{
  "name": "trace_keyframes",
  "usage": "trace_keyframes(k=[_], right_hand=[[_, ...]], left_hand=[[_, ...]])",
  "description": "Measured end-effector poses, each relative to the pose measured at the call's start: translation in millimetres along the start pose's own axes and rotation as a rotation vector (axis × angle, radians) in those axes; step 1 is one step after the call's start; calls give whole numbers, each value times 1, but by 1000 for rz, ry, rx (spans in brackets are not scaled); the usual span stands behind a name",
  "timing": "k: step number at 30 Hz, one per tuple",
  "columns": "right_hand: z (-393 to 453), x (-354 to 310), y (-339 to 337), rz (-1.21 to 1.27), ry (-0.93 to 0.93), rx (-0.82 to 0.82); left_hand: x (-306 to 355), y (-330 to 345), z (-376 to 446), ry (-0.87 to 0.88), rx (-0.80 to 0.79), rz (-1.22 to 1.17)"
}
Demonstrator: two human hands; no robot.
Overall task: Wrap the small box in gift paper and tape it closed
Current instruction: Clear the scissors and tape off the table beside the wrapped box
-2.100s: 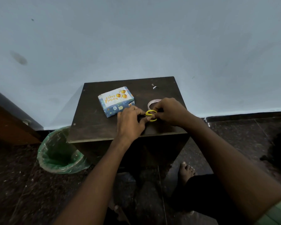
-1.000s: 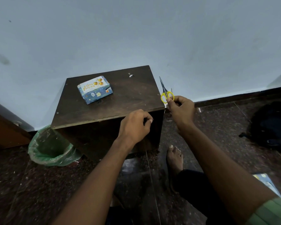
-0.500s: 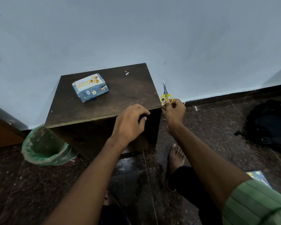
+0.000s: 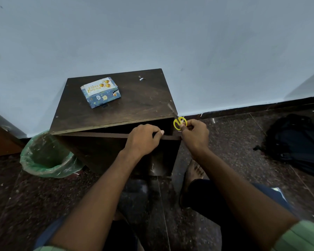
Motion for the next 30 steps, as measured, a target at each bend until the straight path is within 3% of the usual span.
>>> trace_keyframes(k=[6, 11, 17, 20, 23, 27, 30], right_hand=[[-23, -16, 10, -337, -191, -207], [-30, 0, 41, -479, -233, -315], [-31, 22, 88, -743, -441, -490], [-21, 36, 104, -676, -441, -442], [-17, 49, 114, -509, -332, -355], [-15, 66, 120, -405, -241, -268], [-8, 82, 123, -265, -143, -230]], left_hand=[[-10, 1, -17, -125, -201, -99], [-9, 0, -31, -155, -400, -227], [-13, 4, -50, -185, -599, -326], [-28, -5, -47, -288, -480, -409], [-47, -11, -44, -367, -374, -324], [-57, -8, -44, -384, -436, -166], [-64, -6, -42, -352, -513, -265]])
Point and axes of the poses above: each hand's wrist, its own z-axis towards the middle knuckle, its own y-axis out of the palm, x = y × z, the point moved 6 cm from there along z, towards the middle knuckle, and after that the axes turned 5 degrees about y, right-handed, at the moved point
